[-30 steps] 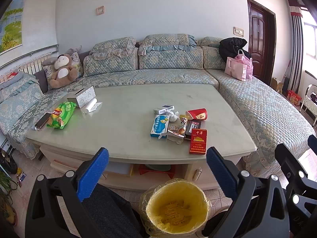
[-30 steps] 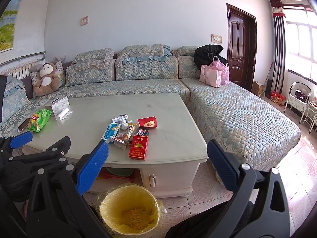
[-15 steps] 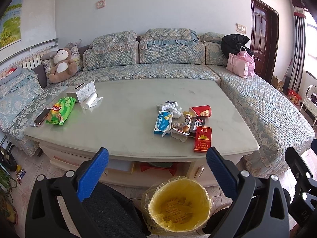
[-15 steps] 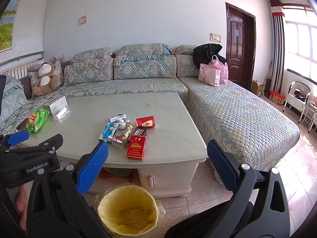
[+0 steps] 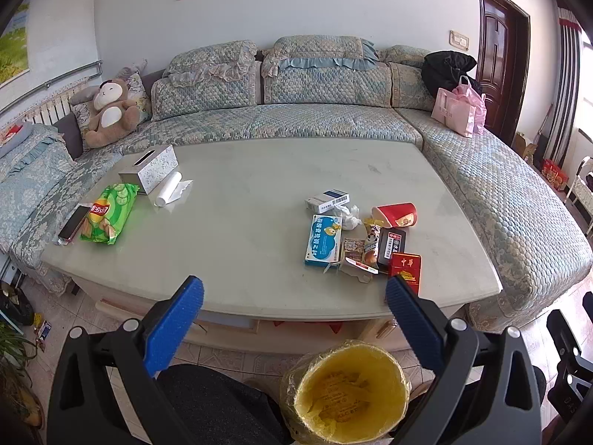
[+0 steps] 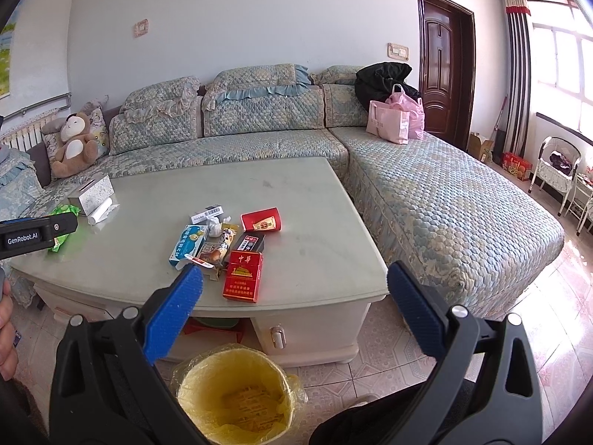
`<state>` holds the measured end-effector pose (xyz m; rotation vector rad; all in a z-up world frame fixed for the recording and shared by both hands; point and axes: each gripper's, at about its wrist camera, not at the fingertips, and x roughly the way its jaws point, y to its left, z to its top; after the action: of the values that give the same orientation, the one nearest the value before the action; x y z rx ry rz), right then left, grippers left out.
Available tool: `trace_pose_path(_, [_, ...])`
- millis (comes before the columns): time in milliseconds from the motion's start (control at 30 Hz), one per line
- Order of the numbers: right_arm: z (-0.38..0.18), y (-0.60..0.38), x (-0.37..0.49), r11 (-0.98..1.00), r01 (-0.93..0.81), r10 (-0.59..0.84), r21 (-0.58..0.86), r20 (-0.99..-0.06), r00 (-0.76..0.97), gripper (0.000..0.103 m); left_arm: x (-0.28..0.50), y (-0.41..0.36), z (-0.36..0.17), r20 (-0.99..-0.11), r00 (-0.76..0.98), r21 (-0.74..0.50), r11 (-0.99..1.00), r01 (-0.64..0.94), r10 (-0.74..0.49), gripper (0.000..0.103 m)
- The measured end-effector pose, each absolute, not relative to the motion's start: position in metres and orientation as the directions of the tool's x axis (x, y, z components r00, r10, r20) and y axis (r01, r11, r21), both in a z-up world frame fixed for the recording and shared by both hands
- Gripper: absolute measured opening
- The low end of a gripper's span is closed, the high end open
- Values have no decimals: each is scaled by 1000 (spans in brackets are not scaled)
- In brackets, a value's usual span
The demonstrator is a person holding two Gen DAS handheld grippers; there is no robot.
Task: Collect trash
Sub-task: 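Move both tools over the table toward the blue medicine box and red cigarette pack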
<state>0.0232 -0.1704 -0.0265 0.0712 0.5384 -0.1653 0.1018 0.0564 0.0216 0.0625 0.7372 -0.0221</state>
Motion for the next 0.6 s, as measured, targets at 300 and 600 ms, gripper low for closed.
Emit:
trace_pose_path(300, [-35,-173,59,985,171,-140,5,-551,823,97,158,42,11,-736,673,32,991,133,-67,97])
trace_pose_path(600, [-52,-171,100,986,166,-128,8,-604,786,97,214,29,-14,-788,610,46,982,184,-78,97])
